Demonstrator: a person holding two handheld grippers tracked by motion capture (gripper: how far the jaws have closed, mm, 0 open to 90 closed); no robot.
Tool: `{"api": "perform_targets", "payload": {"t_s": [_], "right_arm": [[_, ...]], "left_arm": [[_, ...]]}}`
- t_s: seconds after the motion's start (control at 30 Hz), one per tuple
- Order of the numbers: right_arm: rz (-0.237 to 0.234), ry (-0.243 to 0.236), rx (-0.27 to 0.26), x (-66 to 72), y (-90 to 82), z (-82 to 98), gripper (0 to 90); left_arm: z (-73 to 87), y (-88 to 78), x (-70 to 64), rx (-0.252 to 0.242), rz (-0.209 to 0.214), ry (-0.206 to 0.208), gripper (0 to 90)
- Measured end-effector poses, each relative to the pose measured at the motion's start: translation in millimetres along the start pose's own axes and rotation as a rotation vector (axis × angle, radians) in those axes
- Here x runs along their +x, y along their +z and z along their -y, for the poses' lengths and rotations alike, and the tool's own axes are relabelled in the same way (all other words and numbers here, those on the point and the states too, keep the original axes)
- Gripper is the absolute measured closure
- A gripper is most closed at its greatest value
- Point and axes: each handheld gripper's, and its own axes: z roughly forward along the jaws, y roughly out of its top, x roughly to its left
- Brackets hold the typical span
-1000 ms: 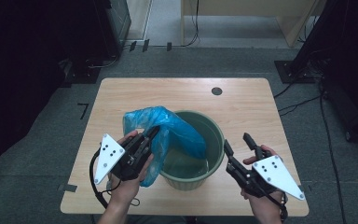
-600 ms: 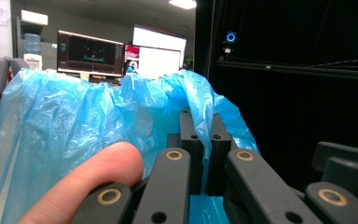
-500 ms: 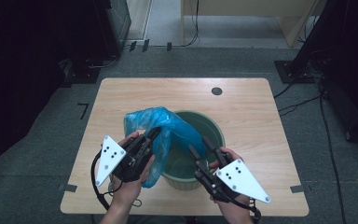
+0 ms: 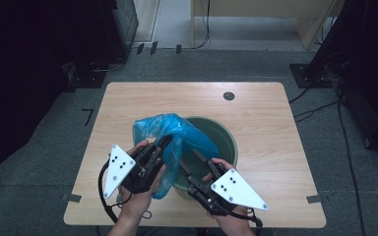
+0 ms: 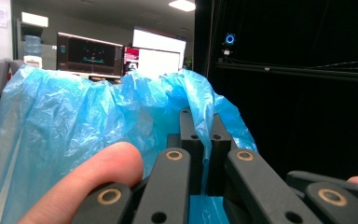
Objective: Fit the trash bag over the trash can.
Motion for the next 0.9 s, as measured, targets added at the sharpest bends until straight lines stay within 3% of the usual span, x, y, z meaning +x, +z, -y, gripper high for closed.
{"api": "perform_targets", "payload": {"t_s": [0.3,0.4,0.5,0.57,0.73,0.9], "right_arm": [[-0.036,0.017,0.038,5.9,9.8,6.6,57.7],[-0.031,0.014,0.068,7.2,12.8,9.5,70.1],[-0.053,0.025,0.058,4.6,12.4,11.4,84.4],[-0.031,0.014,0.049,3.5,11.2,11.6,90.0],[0.002,0.006,0.025,-2.9,6.2,9.8,90.0],[0.046,-0.037,0.0,-5.5,0.1,7.1,90.0]], "left_arm": [[-0.2,-0.9,-1.2,-0.006,-0.002,-0.006,89.4],[0.1,-0.9,-1.9,-0.005,0.0,-0.006,89.4],[-0.2,-1.3,-2.0,-0.005,0.005,-0.01,89.4],[-0.5,-1.8,-1.9,-0.006,0.007,-0.012,89.3],[-0.5,-2.3,-1.9,-0.005,0.02,-0.012,87.0],[-2.2,-2.7,0.2,0.004,0.057,-0.026,77.2]]}}
